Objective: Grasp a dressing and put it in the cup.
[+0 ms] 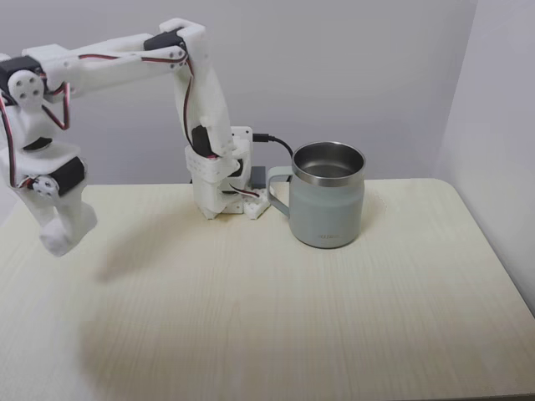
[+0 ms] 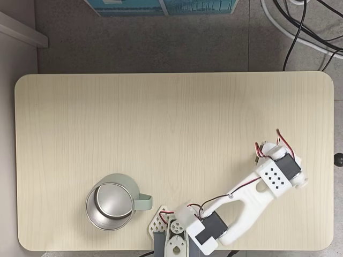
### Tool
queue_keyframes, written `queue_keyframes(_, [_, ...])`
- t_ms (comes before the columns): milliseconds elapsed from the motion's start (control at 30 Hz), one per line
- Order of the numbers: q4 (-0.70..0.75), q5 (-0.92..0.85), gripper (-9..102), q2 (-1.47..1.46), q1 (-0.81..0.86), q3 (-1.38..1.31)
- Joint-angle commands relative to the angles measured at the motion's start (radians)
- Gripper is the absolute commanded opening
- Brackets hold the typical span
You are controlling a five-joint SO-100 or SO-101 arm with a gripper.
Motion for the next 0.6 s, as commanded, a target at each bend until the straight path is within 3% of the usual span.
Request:
queue_keyframes(0, [0.023,0.123,0,-0.077,-0.081,0.091])
queue_keyframes(300, [-0.029,0.650,0,-0.307,-0.413,0.104])
queue_keyframes(567, [0.077,1.034,0,-0.531,-0.842,0.098])
